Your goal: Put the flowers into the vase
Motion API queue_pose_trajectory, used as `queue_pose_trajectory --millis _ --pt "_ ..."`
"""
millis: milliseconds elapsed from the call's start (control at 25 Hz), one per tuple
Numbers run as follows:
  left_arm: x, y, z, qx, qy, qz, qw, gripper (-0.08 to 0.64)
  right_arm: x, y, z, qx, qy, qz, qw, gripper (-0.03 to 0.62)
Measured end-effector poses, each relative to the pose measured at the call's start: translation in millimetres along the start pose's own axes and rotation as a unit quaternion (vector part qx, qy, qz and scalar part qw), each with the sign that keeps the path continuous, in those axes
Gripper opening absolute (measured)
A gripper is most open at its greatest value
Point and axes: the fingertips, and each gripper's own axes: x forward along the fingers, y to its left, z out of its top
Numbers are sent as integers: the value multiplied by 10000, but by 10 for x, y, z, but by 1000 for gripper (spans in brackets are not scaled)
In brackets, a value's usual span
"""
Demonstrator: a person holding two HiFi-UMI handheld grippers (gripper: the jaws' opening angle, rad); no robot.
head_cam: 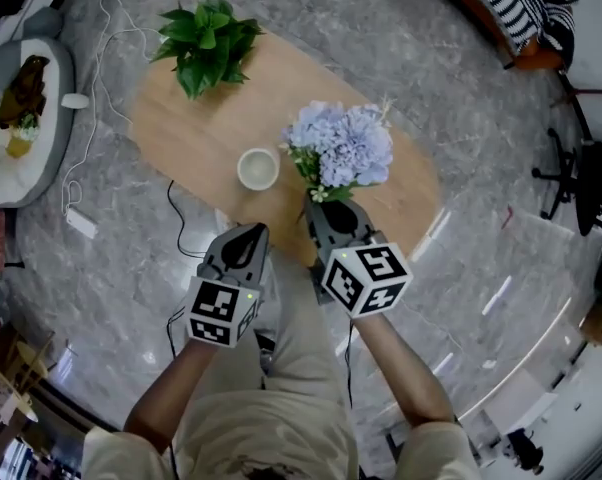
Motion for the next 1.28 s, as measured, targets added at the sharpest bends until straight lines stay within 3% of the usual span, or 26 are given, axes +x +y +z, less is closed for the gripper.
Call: queue_pose_trajectory --millis 520,1280 --pt "-254 126 229 -133 -425 305 9985 8 -72 501 532 -863 -820 584 9912 21" --pt "-311 478 381 -448 -733 686 9939 8 206 667 774 -1182 -1357 714 9811 23"
